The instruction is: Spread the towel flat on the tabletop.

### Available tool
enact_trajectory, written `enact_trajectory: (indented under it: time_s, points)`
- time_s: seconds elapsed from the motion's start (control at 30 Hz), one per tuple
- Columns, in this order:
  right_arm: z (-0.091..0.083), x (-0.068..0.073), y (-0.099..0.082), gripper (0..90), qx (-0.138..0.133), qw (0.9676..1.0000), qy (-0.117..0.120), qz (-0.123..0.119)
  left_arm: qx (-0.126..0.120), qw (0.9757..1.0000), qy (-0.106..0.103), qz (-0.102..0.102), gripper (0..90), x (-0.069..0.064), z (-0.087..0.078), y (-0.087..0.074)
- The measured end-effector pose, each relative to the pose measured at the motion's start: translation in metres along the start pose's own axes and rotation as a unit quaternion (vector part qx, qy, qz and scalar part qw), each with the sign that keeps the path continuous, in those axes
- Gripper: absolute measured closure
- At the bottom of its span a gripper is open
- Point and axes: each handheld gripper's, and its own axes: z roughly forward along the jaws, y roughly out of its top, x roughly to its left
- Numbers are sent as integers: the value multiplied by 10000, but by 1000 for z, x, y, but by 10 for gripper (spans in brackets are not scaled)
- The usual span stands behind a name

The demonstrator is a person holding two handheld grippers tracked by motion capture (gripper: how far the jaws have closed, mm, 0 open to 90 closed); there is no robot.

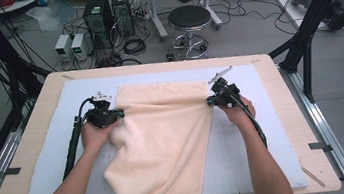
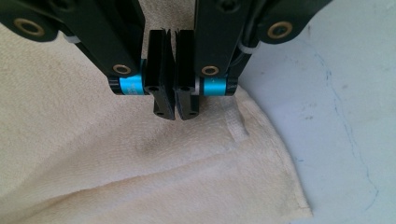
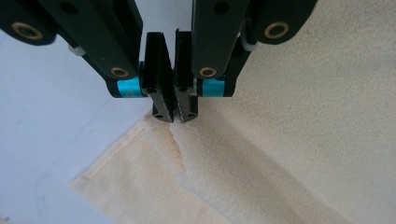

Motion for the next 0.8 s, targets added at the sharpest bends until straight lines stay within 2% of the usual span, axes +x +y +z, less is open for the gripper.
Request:
enact_trajectory:
  time_s: [0.07,0.13,0.23,0.3,0.37,0.5,0.57,0.63,0.7,0.77,0.8]
  points:
    - [1,-3,4,838,12,10000,14,0,-81,10000,-17,-19,833,2,0,2]
    - [2,-2,3,736,6,10000,19,-45,-113,9999,-26,7,773,5,-7,2]
    - [-5,3,0,656,-118,9998,117,-59,-49,9995,-125,272,713,5,-23,3]
    - [-16,9,-3,624,-346,9992,152,-156,-225,9988,-270,337,688,4,-37,1]
    - [-26,20,-7,581,-577,9976,277,-279,-376,9977,-361,424,677,2,-50,-3]
    - [-46,46,-17,508,-826,9940,416,-582,-467,9953,-582,612,654,-6,-71,-15]
    - [-54,58,-22,475,-982,9916,544,-642,-513,9934,-715,733,642,-12,-80,-23]
    - [-61,70,-29,455,-1055,9892,666,-763,-470,9918,-832,844,641,-19,-87,-32]
    - [-66,83,-35,439,-1028,9877,824,-843,-423,9895,-906,1041,641,-27,-93,-41]
    - [-71,97,-44,454,-1182,9842,870,-991,-415,9877,-1043,1086,650,-33,-99,-53]
    - [-72,105,-48,455,-1170,9834,864,-1087,-442,9866,-1097,1121,672,-35,-102,-59]
